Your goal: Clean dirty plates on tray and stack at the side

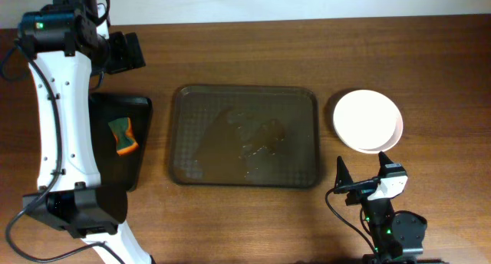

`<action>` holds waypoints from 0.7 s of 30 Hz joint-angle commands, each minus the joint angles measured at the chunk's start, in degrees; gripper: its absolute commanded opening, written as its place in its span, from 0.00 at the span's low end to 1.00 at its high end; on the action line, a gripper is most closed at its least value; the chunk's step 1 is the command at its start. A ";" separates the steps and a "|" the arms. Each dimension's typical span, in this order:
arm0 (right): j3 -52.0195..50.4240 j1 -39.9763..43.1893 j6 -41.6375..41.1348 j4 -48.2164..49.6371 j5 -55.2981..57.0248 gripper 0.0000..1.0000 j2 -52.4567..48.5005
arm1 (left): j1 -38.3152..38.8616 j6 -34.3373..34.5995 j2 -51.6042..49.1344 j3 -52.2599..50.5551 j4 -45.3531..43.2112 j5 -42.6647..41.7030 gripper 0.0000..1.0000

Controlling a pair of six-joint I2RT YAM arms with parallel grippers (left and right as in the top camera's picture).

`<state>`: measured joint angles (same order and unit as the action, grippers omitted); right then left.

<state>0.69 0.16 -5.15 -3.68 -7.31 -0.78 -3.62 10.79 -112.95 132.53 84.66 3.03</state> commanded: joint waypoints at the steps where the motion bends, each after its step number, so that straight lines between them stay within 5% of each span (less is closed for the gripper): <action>1: -0.37 -0.55 0.44 -0.35 0.50 0.98 0.52 | -0.28 0.74 -0.17 0.04 0.04 -0.22 1.00; 18: -0.37 -0.55 0.44 -0.33 0.48 0.98 0.52 | -2.71 0.76 2.36 -0.39 0.15 1.29 1.00; 21: -0.37 -0.52 0.44 -0.33 0.48 0.99 0.52 | -3.98 0.74 8.37 -2.58 -6.12 1.29 1.00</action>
<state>0.69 0.16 -4.82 -3.68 -7.31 -0.78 -6.52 10.81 -111.85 131.79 82.61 3.51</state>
